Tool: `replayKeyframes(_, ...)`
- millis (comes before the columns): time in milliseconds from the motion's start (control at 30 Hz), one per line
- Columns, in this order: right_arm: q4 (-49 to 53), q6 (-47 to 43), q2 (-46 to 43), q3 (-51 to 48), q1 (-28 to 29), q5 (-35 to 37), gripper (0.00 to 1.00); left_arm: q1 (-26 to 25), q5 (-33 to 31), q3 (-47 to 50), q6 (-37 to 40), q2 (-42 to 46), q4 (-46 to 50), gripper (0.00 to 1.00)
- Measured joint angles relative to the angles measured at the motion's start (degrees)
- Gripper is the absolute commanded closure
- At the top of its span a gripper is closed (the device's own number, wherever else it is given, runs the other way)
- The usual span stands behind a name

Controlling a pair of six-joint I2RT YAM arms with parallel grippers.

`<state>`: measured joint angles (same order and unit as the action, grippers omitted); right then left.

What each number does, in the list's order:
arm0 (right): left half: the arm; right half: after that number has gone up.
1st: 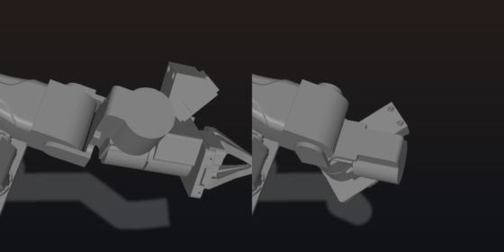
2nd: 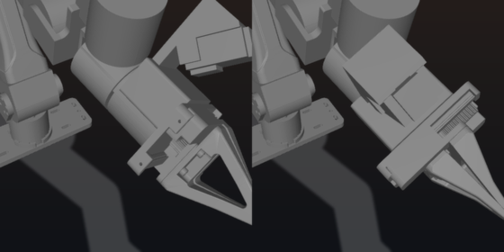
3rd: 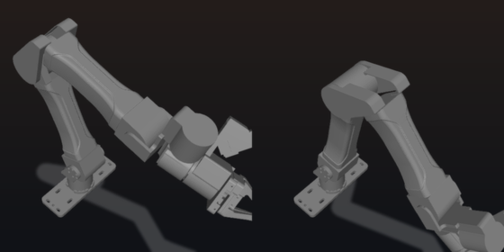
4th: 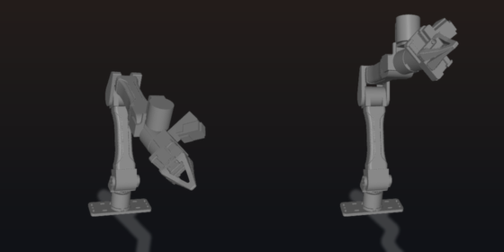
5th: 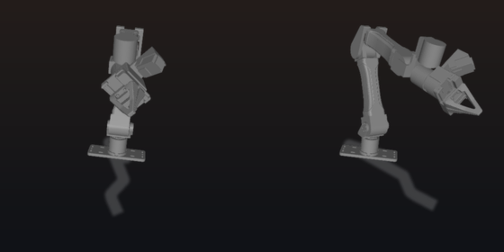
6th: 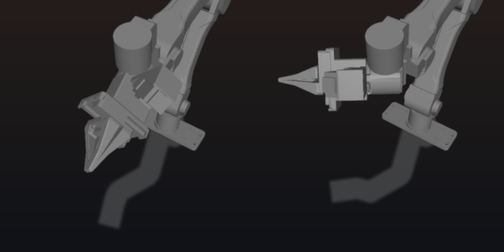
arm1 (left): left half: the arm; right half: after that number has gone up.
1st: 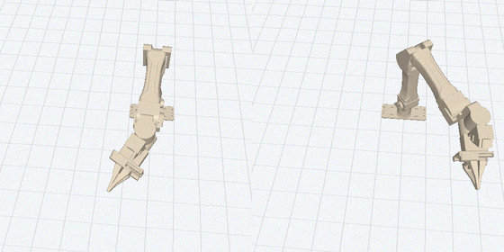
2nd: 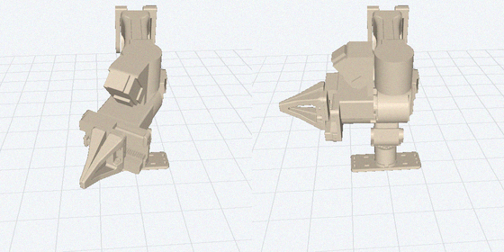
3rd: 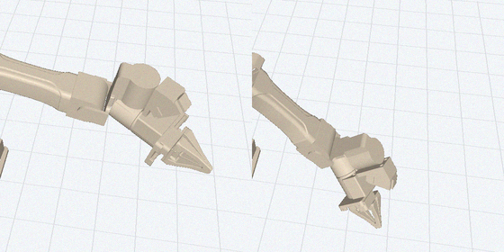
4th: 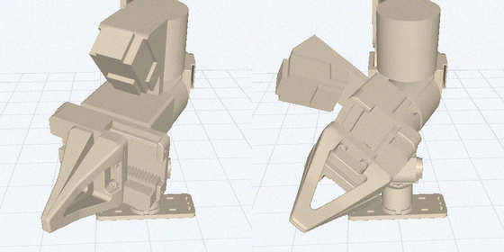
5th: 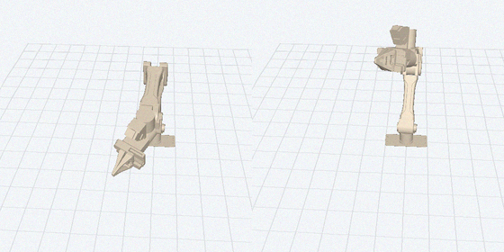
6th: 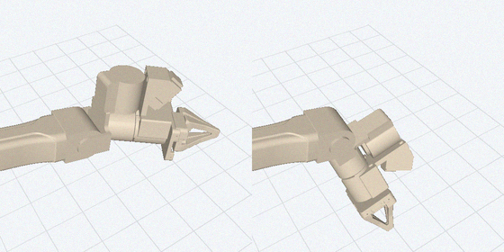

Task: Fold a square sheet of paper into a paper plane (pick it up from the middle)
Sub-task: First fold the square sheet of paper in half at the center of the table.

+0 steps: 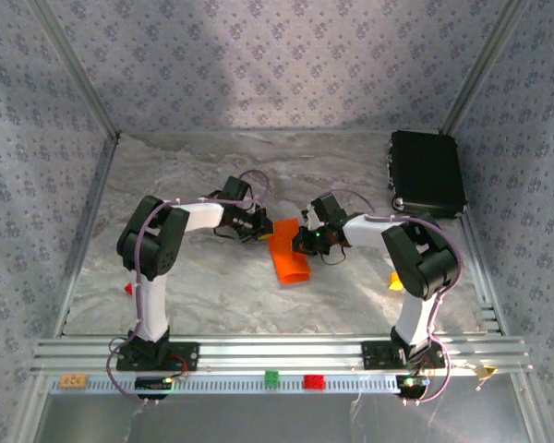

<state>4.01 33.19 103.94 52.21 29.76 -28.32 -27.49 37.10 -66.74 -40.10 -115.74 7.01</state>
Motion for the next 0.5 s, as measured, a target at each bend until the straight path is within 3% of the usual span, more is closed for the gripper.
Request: replayKeyframes(500,-0.83,0.00,0.00,-0.20,0.00,0.22,1.00,1.86,-2.45,-3.02,-1.18,-0.96,2.93,1.00)
